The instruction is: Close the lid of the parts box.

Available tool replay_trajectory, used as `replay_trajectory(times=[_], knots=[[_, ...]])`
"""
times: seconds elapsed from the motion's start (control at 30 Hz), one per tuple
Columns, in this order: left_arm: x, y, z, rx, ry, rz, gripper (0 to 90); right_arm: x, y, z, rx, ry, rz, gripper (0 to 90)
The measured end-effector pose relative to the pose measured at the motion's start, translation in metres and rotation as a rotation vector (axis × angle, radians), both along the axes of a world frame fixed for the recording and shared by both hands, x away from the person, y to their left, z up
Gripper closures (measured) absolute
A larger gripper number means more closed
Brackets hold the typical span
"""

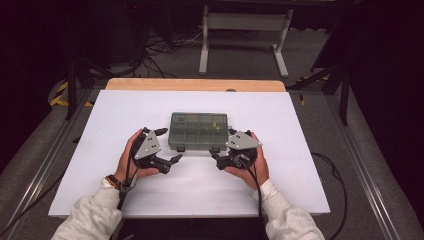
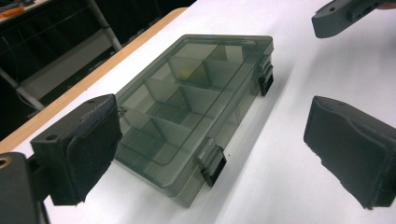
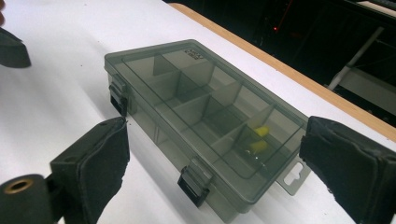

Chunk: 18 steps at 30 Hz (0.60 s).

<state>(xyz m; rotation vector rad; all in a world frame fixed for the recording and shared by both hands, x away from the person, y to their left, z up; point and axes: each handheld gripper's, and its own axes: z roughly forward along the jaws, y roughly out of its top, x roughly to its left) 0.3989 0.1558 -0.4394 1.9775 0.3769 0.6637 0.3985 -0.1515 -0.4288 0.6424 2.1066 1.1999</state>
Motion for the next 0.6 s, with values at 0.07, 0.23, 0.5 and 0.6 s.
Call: replay_trajectory(times=[0.07, 0.23, 0.5, 0.6], knots=[[-0.002, 0.002, 0.0, 0.003, -0.001, 0.002, 5.1, -0.002, 0.0, 0.0, -0.006, -0.005, 0.001, 8.5], [-0.007, 0.006, 0.002, 0.003, -0.011, -0.003, 5.1, -0.006, -0.001, 0.0, -0.016, -0.01, 0.003, 8.6], [-0.016, 0.012, 0.004, -0.007, -0.026, -0.003, 5.3, -0.015, -0.007, 0.003, -0.016, -0.032, -0.002, 8.9], [-0.019, 0.014, 0.005, 0.0, -0.039, -0.001, 5.3, -0.017, -0.009, 0.003, -0.022, -0.036, -0.005, 9.0]])
